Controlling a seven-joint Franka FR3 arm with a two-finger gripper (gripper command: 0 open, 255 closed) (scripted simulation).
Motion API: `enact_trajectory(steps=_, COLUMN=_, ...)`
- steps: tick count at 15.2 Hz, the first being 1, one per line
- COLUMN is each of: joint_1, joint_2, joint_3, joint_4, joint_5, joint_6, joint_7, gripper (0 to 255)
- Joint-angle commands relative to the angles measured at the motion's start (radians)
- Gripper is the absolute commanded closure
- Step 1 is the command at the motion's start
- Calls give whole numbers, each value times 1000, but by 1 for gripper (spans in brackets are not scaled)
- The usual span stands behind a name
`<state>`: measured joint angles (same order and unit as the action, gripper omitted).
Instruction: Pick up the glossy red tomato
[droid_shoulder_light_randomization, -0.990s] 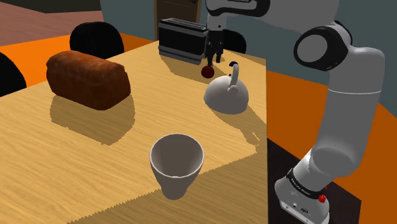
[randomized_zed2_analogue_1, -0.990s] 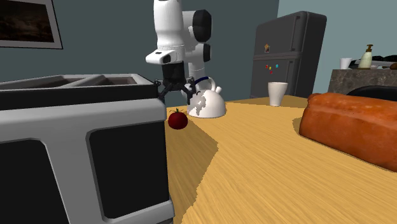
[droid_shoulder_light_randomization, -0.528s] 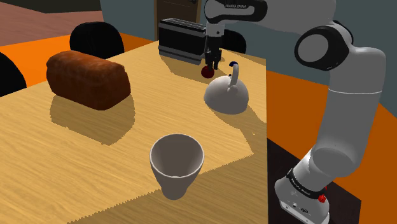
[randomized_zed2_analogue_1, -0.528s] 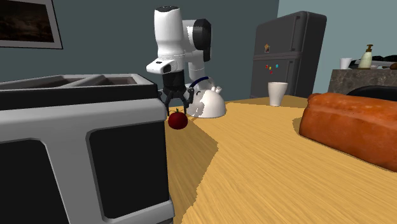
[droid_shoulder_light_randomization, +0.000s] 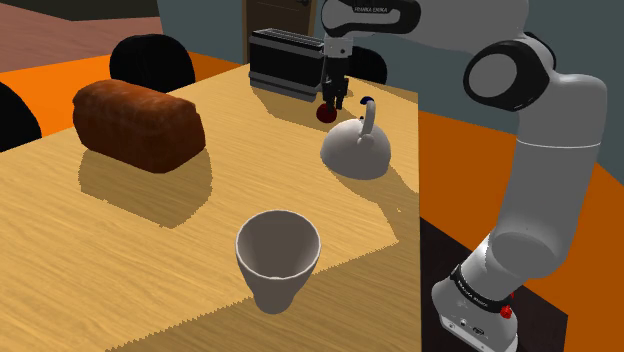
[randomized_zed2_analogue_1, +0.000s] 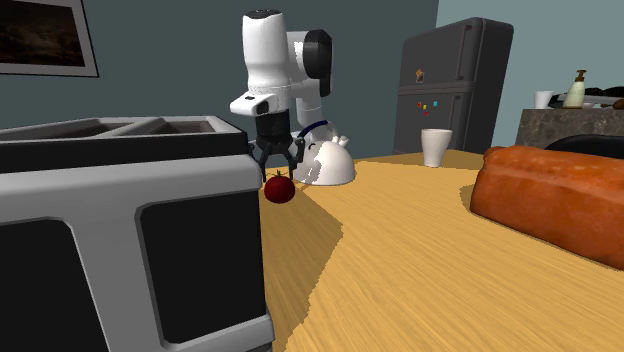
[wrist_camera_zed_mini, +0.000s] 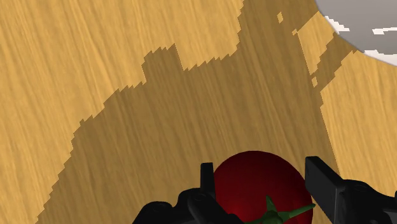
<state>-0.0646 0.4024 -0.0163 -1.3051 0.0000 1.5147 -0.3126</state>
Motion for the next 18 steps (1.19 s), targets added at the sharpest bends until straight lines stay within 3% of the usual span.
enact_trajectory(steps=1, joint_1=0, joint_2=3, joint_3=0, joint_4=1, joint_5=0, joint_6=0, joint_7=-1, gripper=255)
enact_trajectory(steps=16, joint_1=-2, joint_2=79, joint_3=0, joint_4=324, joint_5=1, joint_6=-247, joint_7=-2, gripper=255)
enact_trajectory(steps=18, joint_1=-2, joint_2=80, joint_3=0, joint_4=328, joint_5=1, joint_6=-250, joint_7=-2, gripper=255)
